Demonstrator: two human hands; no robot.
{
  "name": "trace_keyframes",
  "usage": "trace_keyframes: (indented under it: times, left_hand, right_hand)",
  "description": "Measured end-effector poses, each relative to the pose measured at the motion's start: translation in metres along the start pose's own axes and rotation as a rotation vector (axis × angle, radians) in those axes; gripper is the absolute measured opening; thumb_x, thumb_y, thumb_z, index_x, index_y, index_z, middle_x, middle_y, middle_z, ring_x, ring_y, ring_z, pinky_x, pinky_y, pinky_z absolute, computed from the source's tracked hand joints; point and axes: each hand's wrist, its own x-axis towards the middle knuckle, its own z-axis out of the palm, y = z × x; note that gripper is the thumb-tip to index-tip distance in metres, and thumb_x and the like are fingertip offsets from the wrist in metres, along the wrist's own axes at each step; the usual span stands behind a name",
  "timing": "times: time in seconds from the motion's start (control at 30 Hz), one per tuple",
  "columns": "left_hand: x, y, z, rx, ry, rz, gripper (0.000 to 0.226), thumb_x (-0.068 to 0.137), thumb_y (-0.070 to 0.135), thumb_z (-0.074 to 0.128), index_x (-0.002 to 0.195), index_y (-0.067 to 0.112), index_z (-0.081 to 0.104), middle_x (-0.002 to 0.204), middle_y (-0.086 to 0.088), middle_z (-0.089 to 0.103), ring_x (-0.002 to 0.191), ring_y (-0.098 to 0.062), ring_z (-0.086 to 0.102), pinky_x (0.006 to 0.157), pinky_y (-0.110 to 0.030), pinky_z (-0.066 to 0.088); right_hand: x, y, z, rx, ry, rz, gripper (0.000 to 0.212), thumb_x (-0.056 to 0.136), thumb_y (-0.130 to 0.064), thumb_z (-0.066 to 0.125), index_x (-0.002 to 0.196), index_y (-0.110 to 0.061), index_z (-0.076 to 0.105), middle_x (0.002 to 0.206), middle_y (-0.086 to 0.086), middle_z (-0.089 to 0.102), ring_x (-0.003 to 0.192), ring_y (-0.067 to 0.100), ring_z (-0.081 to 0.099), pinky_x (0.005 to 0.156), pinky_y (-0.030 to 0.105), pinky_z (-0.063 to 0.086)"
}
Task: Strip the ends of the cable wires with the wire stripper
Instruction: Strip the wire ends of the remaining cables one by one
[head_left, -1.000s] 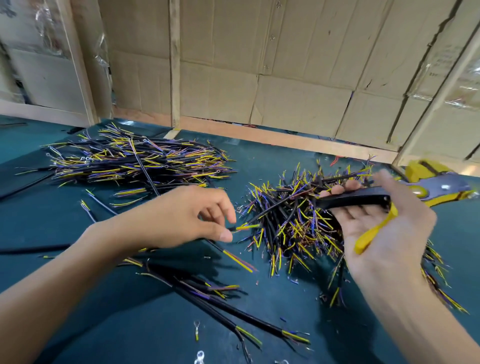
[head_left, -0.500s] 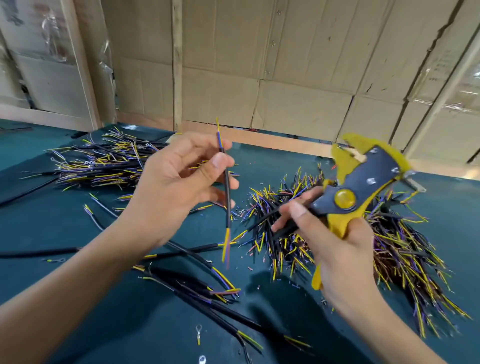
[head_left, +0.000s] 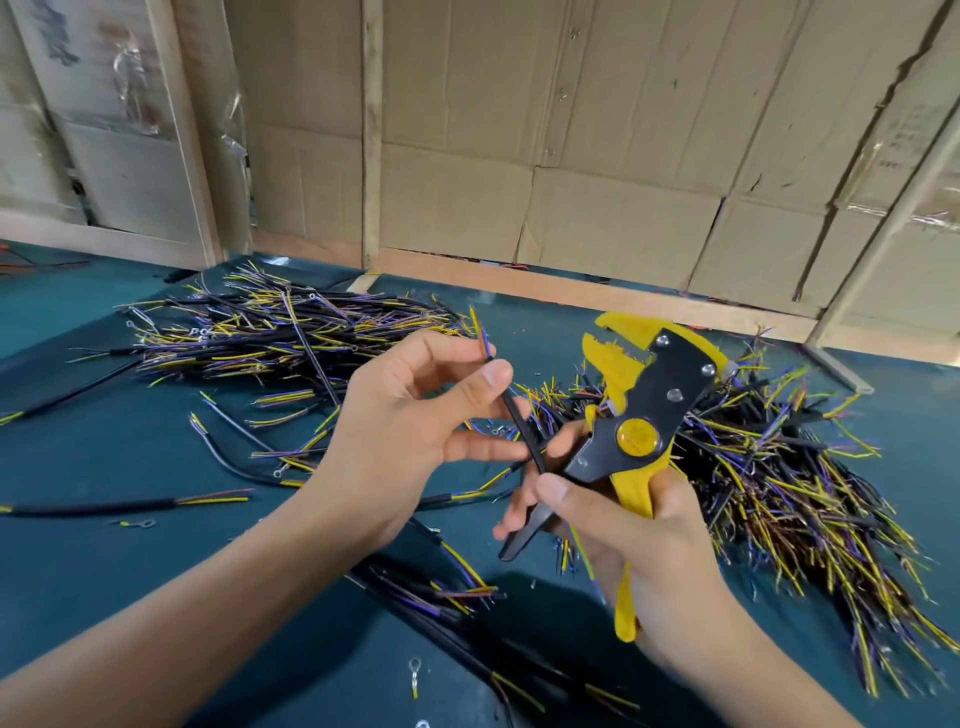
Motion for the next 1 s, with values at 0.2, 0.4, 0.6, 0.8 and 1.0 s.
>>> trace_keyframes:
  times: [0.2,0.4,0.6,0.8,1.0]
  left_hand:
    - [0.007,0.002,-0.006,-0.013,0.134,0.046,0.019,0.078,0.012,0.072,0.094,0.006,0.064,0.080,-0.005,0.068,0.076,-0.026,0.072,0.057,-0.036,0.059]
    - [0.012,0.002,-0.012,-0.083,0.186,0.025,0.011,0.088,0.014,0.067,0.096,0.009,0.062,0.083,-0.007,0.067,0.077,-0.024,0.071,0.063,-0.035,0.058]
    - [-0.005,-0.016,0.001,0.107,-0.230,-0.119,0.019,0.087,0.013,0.072,0.099,-0.001,0.066,0.069,-0.019,0.063,0.056,-0.030,0.057,0.053,-0.038,0.050]
    - [-0.003,-0.015,0.003,0.142,-0.164,-0.081,0.031,0.085,0.017,0.066,0.107,-0.004,0.065,0.070,-0.014,0.064,0.056,-0.033,0.059,0.058,-0.038,0.054]
    - [0.001,-0.012,-0.004,0.174,-0.207,-0.186,0.035,0.080,0.017,0.069,0.112,0.002,0.069,0.070,-0.011,0.066,0.063,-0.027,0.061,0.059,-0.028,0.053]
  right_hand:
    - [0.003,-0.002,-0.007,0.151,-0.032,0.119,0.024,0.078,0.003,0.067,0.101,-0.007,0.068,0.083,0.026,0.063,0.072,0.043,0.063,0.071,0.054,0.057]
    - [0.005,0.003,-0.006,0.186,0.013,0.138,0.021,0.082,0.004,0.061,0.100,-0.005,0.066,0.080,0.025,0.059,0.073,0.043,0.061,0.073,0.057,0.055]
    - [0.006,0.000,-0.005,0.168,0.030,0.095,0.018,0.078,0.000,0.072,0.095,-0.006,0.070,0.079,0.026,0.062,0.071,0.042,0.062,0.072,0.053,0.056]
    - [0.010,0.000,-0.008,0.183,0.107,0.133,0.020,0.078,0.004,0.070,0.093,-0.009,0.069,0.088,0.025,0.059,0.071,0.040,0.060,0.071,0.053,0.056]
    - [0.011,-0.003,-0.010,0.157,0.107,0.116,0.019,0.079,0.005,0.067,0.093,-0.007,0.067,0.081,0.025,0.059,0.070,0.040,0.061,0.073,0.055,0.056]
